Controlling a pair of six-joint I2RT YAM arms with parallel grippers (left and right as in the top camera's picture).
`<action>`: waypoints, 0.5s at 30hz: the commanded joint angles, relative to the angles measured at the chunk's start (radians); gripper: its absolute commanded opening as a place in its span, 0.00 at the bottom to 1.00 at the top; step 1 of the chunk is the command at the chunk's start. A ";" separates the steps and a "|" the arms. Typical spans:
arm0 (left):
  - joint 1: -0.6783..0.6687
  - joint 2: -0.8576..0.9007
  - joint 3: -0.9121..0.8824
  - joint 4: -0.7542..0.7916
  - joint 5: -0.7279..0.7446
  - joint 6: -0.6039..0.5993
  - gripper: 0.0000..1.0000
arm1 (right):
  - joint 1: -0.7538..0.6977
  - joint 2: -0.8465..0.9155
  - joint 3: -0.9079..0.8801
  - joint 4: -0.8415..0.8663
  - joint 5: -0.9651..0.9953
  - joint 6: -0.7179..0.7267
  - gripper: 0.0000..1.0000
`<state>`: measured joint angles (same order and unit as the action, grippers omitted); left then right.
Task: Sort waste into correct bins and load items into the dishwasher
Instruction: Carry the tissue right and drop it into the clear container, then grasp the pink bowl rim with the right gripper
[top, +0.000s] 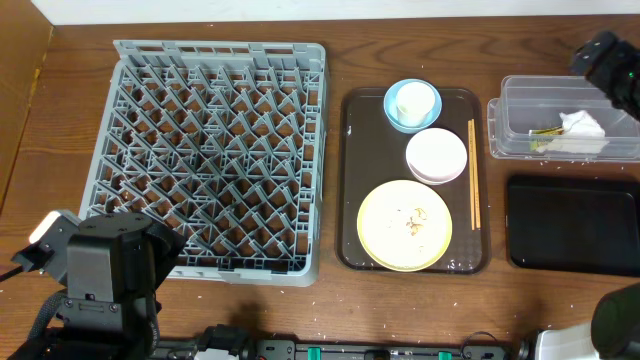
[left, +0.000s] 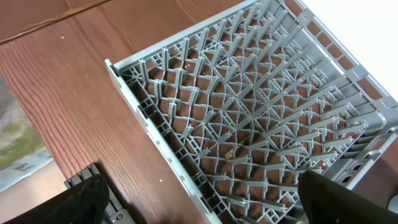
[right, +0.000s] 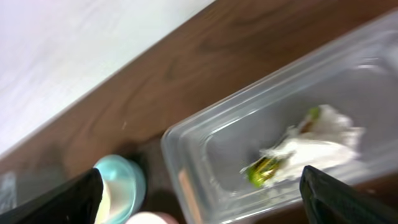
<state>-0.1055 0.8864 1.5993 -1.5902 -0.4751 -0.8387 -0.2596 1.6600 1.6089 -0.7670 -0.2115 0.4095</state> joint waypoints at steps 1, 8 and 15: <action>0.005 0.001 0.008 -0.003 -0.016 -0.009 0.98 | 0.019 0.014 -0.003 -0.015 -0.356 -0.247 0.99; 0.005 0.001 0.008 -0.003 -0.016 -0.009 0.98 | 0.124 0.014 -0.003 -0.117 -0.710 -0.373 0.99; 0.005 0.001 0.008 -0.003 -0.016 -0.009 0.98 | 0.354 0.016 -0.003 -0.172 -0.506 -0.368 0.99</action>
<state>-0.1055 0.8864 1.5993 -1.5902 -0.4751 -0.8387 -0.0113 1.6745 1.6085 -0.9241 -0.8120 0.0723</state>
